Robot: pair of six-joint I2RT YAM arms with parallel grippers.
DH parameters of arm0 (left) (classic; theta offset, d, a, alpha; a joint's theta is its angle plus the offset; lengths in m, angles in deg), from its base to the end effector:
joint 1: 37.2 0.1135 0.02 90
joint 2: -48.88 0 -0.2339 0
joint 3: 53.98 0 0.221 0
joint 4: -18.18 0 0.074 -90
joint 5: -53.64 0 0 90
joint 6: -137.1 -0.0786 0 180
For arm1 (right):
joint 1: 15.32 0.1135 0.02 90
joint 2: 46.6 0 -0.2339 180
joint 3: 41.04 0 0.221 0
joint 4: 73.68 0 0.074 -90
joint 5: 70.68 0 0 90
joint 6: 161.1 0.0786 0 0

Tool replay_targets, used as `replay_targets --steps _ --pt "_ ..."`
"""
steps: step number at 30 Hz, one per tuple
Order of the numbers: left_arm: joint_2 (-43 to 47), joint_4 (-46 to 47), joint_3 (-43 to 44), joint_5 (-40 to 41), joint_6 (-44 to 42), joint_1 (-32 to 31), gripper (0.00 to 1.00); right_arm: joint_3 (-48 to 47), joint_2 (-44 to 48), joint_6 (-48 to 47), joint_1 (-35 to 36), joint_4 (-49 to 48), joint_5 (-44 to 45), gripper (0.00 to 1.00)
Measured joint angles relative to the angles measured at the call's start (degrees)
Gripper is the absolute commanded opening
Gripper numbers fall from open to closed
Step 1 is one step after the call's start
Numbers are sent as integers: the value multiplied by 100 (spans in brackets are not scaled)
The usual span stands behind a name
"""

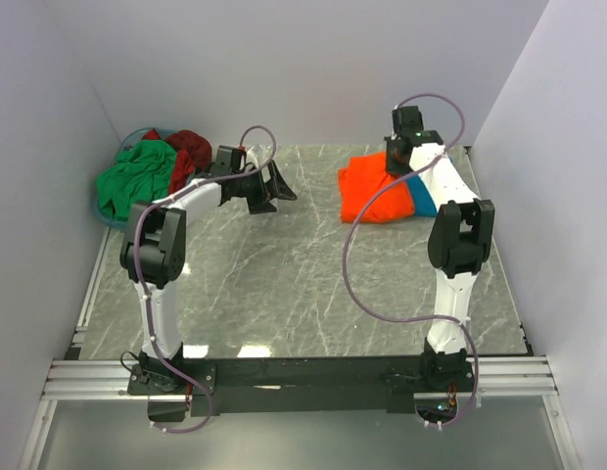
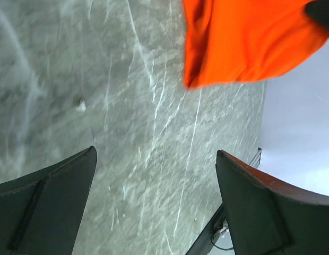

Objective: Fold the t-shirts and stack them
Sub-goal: Neatly place the folded tshirt to the corner

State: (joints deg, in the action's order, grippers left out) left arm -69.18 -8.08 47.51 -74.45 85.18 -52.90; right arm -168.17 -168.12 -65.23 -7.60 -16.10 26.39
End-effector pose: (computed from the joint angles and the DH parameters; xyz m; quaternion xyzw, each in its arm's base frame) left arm 0.4119 -0.1661 0.1645 -0.0400 0.8752 -0.4378 0.2021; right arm 0.4530 0.0517 0.2148 0.0049 0.9438 -0.0194 0.3298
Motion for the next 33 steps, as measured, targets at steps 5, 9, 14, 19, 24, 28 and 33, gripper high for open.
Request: replay_targets --steps 5,9,14,19,24,28,33 --pt "573 -177 -260 317 -96 4 99 -417 0 -212 -238 44 195 0" --pt "1049 -251 -260 551 -210 37 99 -719 0 -302 -450 170 136 0" --pt "1373 -313 -264 772 -315 96 100 -1110 2 -343 -656 391 -26 0" --pt "1421 -417 -297 909 -380 153 99 -1384 92 -361 -743 603 -280 0" --pt "1421 -448 -319 951 -400 164 99 -1440 361 -345 -800 831 -570 0" --pt "1423 -444 -380 951 -402 164 99 -1554 590 -330 -922 1010 -778 0" --pt "1425 -470 -411 951 -400 164 99 -1659 859 -319 -1043 1102 -890 0"
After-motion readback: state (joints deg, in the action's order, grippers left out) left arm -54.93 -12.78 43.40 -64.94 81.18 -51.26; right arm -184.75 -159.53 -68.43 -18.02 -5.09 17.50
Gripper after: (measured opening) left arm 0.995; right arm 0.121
